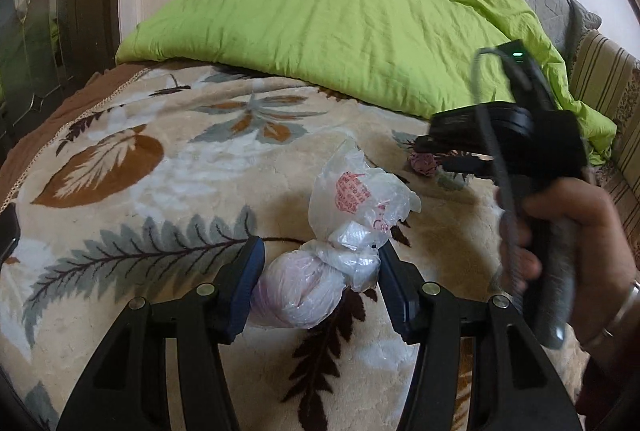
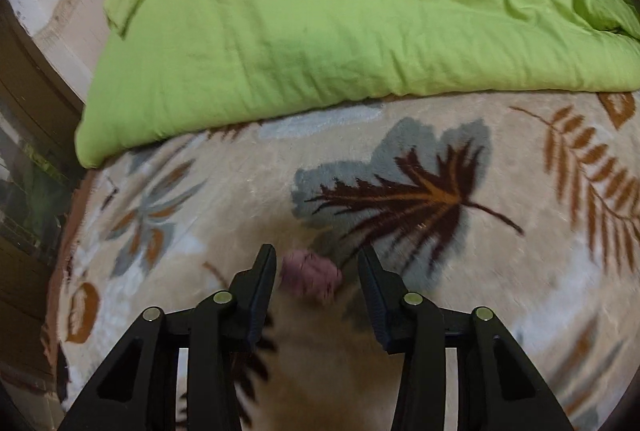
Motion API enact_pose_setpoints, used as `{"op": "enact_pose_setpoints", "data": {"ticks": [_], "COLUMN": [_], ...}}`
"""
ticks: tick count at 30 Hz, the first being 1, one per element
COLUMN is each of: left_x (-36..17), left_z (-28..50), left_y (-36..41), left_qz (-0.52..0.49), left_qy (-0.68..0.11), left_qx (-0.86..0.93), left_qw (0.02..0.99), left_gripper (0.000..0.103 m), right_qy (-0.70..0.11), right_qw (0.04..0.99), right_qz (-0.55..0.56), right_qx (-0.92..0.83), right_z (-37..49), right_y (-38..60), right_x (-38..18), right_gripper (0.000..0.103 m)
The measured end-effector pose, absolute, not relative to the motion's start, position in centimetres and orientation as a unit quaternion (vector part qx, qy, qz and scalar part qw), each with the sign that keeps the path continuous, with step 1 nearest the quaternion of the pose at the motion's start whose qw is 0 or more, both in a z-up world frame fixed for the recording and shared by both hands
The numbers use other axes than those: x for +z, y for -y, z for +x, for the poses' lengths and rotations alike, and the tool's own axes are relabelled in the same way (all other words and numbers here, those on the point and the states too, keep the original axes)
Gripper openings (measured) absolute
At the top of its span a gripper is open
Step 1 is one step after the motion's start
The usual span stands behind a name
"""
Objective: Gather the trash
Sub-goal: 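Grasp the white plastic bags with the left tool while the right tool grasps the purple wrapper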
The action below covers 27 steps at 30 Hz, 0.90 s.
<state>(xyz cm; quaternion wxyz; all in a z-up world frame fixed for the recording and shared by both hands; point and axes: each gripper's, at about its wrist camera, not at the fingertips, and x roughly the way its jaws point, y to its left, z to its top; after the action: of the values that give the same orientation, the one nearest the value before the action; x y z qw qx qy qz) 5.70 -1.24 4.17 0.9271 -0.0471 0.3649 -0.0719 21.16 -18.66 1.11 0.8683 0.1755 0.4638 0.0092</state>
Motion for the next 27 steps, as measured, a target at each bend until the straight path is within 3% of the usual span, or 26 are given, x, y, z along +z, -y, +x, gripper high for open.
{"op": "enact_pose_setpoints", "data": {"ticks": [3, 8, 16, 27], "left_x": [3.9, 3.9, 4.4, 5.5], "left_z": [6.0, 5.9, 3.5, -6.6], "left_y": [1.2, 1.2, 2.4, 4.9], "left_qz": [-0.048, -0.047, -0.022, 0.051], "left_qy": [-0.37, -0.369, -0.355, -0.327], "left_qx": [-0.073, -0.077, -0.1, -0.142], "left_qw": [0.925, 0.925, 0.929, 0.933], "left_gripper": [0.055, 0.055, 0.055, 0.055], "right_qy": [-0.466, -0.448, -0.368, -0.302], "right_qw": [0.867, 0.88, 0.922, 0.949], "right_qz": [0.173, 0.154, 0.12, 0.084], "right_qx": [0.017, 0.009, -0.009, -0.045], "right_z": [21.4, 17.3, 1.0, -14.9], "right_y": [18.1, 17.7, 20.1, 21.4], "right_x": [0.6, 2.5, 8.2, 8.9], "right_gripper": [0.032, 0.031, 0.031, 0.031]}}
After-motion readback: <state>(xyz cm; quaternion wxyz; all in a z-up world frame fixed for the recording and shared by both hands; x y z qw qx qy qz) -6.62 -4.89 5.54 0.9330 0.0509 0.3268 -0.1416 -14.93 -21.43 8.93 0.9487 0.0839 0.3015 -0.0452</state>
